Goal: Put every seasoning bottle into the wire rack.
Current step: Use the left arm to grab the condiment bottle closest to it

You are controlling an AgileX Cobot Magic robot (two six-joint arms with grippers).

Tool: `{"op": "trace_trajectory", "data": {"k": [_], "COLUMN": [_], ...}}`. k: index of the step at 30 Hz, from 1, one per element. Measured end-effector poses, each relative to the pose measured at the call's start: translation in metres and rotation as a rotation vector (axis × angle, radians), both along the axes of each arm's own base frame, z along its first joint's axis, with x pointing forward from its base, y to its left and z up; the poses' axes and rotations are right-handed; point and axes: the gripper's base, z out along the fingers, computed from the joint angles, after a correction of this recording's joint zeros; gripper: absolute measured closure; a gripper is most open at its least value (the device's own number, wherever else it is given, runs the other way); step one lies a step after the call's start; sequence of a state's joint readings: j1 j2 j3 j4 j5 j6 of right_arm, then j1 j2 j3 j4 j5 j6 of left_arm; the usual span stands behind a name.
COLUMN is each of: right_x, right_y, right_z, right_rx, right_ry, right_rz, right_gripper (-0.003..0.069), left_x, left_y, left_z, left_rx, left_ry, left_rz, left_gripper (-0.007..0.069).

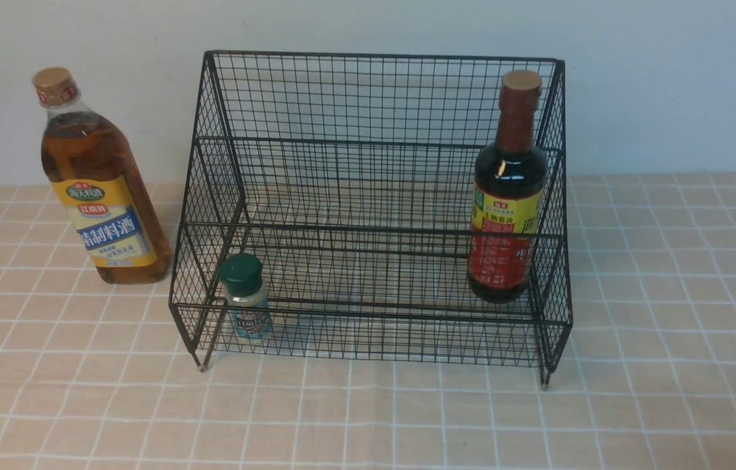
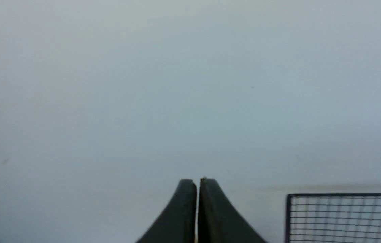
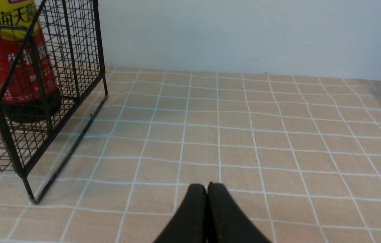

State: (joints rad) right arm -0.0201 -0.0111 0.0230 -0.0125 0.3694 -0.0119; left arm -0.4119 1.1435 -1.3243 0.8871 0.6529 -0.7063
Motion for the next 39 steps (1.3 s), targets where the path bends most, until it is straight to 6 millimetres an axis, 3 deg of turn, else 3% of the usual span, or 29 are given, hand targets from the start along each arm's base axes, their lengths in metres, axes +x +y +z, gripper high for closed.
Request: {"op": "trace_trajectory", "data": {"k": [3,4,7,13,33,39], "right_x": [0.0,0.0,0.0,0.0,0.0,0.0], "right_y": [0.0,0.0,0.0,0.0,0.0,0.0], "right_z": [0.0,0.0,0.0,0.0,0.0,0.0], "right_rx": [0.0,0.0,0.0,0.0,-0.001,-0.001], "right_ry": [0.0,0.0,0.0,0.0,0.0,0.0], "right_rz": [0.0,0.0,0.0,0.0,0.0,0.0], "right_gripper": [0.0672,0.0672,0.0672,0.0672,0.0672,0.0672], "left_x": [0.0,-0.001,-0.002,-0.011,-0.017,-0.016], "left_y": [-0.005,-0.005,-0.002,-0.008,-0.011,-0.002], "left_z": [-0.036,-0.035,-0.061,-0.08,-0.08,-0.089], "left_rx": [-0.046,-0.053,-0.114,-0.197,-0.142,-0.064], "left_ry": [-0.001,-0.009,-0.016,-0.065,-0.097,-0.014], "left_rz": [-0.077,-0.079,-0.125,-0.287,-0.357,-0.265], "left_gripper": [0.0627,0.0627,0.0627,0.0627,0.0627,0.0627]}}
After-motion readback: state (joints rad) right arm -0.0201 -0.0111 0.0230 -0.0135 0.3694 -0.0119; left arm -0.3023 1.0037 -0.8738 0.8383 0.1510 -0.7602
